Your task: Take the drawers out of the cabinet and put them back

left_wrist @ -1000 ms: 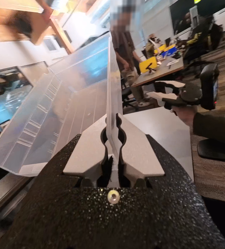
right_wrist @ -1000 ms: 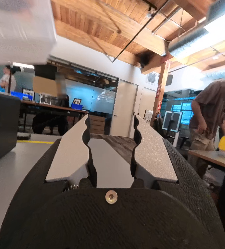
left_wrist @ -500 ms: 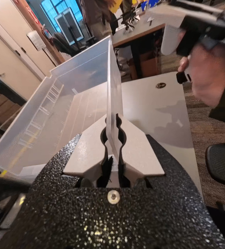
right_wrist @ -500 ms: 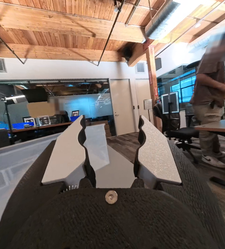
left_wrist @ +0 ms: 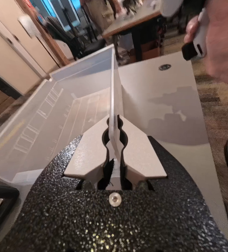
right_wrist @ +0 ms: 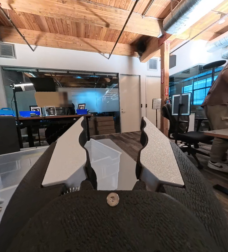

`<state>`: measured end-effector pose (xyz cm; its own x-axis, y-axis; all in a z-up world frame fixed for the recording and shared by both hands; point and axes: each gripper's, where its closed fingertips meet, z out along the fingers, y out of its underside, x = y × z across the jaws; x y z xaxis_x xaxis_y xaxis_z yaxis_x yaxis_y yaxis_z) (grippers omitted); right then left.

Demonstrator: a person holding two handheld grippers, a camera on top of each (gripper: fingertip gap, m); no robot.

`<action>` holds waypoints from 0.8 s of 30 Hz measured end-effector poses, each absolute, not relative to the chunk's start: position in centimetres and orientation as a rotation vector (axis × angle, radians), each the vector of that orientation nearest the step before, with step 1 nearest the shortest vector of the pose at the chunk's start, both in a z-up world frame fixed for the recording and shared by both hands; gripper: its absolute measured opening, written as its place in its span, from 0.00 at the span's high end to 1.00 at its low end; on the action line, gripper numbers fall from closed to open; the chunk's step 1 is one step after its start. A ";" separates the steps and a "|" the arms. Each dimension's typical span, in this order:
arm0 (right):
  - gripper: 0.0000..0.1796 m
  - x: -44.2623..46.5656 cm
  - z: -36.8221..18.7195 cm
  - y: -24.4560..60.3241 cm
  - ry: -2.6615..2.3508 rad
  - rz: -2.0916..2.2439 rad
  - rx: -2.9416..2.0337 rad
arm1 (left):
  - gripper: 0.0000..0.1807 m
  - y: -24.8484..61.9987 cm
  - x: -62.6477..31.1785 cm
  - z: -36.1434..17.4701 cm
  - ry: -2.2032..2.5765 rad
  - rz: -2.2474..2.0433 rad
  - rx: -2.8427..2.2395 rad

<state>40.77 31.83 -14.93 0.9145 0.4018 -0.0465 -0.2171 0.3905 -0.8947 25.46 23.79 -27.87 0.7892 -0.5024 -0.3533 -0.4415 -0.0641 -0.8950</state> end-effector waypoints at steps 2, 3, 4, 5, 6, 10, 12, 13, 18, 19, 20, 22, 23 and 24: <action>0.55 40.6 -15.1 31.9 -0.198 0.373 -1.112 | 0.95 23.5 25.0 -27.0 0.709 -0.027 -1.627; 0.54 40.5 -15.2 31.9 -0.203 0.357 -1.116 | 0.89 23.0 24.7 -26.3 0.682 -0.028 -1.608; 0.52 40.4 -15.3 31.8 -0.205 0.336 -1.121 | 0.82 22.2 24.3 -25.3 0.661 -0.040 -1.586; 0.51 40.4 -15.4 31.7 -0.203 0.313 -1.129 | 0.76 21.3 23.5 -24.2 0.631 -0.049 -1.562; 0.51 40.3 -15.6 31.5 -0.202 0.293 -1.137 | 0.71 20.1 22.5 -23.2 0.606 -0.058 -1.543; 0.48 36.7 -16.6 30.0 -0.253 0.343 -1.208 | 0.58 14.2 15.1 -19.1 0.416 -0.048 -1.491; 0.40 33.8 -17.2 28.9 -0.299 0.359 -1.255 | 0.53 10.1 10.5 -16.9 0.276 -0.062 -1.469; 0.34 32.4 -17.4 28.3 -0.318 0.354 -1.272 | 0.51 7.9 8.2 -15.9 0.230 -0.041 -1.453; 0.15 25.9 -20.6 25.2 -0.484 0.313 -1.408 | 0.51 -4.0 -8.2 -13.0 -0.070 0.431 -1.362; 0.14 25.0 -21.4 25.1 -0.521 0.308 -1.438 | 0.50 -6.4 -11.4 -13.1 -0.155 0.508 -1.344; 0.13 24.1 -22.1 25.2 -0.551 0.299 -1.465 | 0.50 -8.7 -14.3 -13.7 -0.239 0.576 -1.329; 0.12 22.9 -23.8 25.9 -0.603 0.265 -1.524 | 0.50 -12.8 -18.5 -15.4 -0.403 0.647 -1.303; 0.11 22.6 -24.8 26.3 -0.627 0.249 -1.570 | 0.50 -14.2 -19.9 -16.4 -0.478 0.635 -1.281; 0.11 22.4 -25.9 26.6 -0.650 0.237 -1.617 | 0.50 -15.2 -20.7 -17.4 -0.543 0.597 -1.258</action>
<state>22.36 26.60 -25.93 0.8164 0.5358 0.2155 0.2706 -0.0252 -0.9624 -20.70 -15.21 -17.37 0.7304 0.6810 0.0514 -0.1161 0.1980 -0.9733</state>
